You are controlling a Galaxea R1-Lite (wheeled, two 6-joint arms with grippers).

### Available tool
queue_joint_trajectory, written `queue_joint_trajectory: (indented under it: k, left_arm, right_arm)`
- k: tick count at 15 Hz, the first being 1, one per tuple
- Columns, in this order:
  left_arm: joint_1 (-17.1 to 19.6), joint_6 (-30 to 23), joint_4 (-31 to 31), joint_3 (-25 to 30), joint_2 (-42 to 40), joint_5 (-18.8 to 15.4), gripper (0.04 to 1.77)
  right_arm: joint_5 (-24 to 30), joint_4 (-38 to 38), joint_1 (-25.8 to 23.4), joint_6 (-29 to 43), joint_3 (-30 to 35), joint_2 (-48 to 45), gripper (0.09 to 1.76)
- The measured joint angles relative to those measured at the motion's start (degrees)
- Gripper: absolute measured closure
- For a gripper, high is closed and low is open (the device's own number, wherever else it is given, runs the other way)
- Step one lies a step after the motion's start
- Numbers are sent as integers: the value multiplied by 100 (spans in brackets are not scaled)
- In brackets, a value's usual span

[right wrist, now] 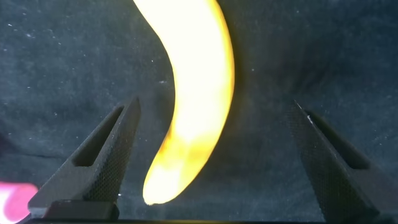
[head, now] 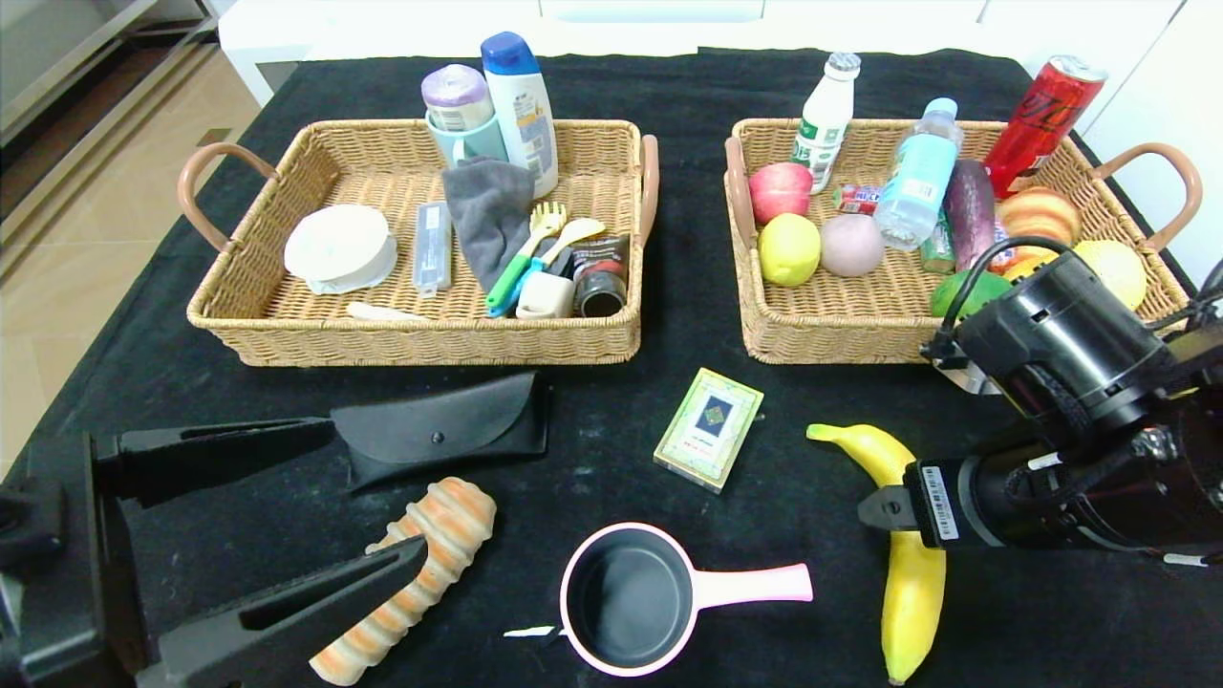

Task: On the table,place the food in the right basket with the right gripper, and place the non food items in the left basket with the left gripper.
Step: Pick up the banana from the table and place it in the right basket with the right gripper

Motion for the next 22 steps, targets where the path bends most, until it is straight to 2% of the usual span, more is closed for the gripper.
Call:
queue_joint_trajectory:
  k: [9,10,14,18,22]
  left_arm:
    - [0,16,2,0,-10,2,9]
    - [0,16,0,0,-10,0,9]
    - [2,16,0,0,-10,0,9]
    - [2,17,7,0,-22,-9,9]
    - [0,20,-6,-9,-49,0,9]
  right_arm:
    - [-1,-261,-49,-1,161,79,15]
    - [-1,-261,-50,-1,166,83,20]
    - [-1,-261,-50,-1,196,121,82]
    - [-9,-267,-46,-9,224,155,123]
    - [-11,-280,-50,-1,229,185,123]
